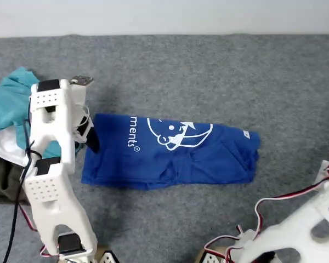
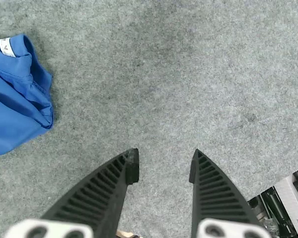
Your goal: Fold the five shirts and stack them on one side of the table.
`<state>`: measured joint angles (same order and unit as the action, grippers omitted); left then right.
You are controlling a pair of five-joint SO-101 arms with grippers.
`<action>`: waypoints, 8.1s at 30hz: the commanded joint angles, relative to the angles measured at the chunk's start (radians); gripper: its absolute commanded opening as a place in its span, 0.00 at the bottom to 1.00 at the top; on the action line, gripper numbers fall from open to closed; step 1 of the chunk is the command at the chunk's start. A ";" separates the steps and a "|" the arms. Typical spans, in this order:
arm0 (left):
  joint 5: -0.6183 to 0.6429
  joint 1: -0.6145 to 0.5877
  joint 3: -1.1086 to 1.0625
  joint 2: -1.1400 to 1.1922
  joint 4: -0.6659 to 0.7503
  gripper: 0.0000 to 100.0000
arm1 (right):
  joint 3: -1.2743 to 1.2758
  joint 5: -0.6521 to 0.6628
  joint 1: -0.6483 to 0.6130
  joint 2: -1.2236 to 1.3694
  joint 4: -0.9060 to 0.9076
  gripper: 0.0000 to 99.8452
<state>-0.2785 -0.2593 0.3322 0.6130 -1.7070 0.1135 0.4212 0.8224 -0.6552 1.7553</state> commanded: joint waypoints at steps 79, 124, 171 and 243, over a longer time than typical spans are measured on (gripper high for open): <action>0.333 0.988 0.835 0.164 -0.037 0.02 | 0.021 -0.003 -0.012 -0.021 0.031 0.17; 0.063 0.034 -0.441 -1.185 -0.044 0.00 | 0.068 -0.224 -0.967 0.348 -0.340 0.05; 0.015 -0.173 -0.591 -1.218 0.026 0.00 | -0.186 -0.061 -0.832 0.696 -0.033 0.01; 0.015 -0.173 -0.591 -1.226 0.018 0.00 | -0.026 -0.218 -0.723 0.837 -0.236 0.19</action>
<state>-0.2555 -0.4327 -0.2662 -0.5808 -1.7039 0.1335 0.2371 0.1135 0.1642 1.5650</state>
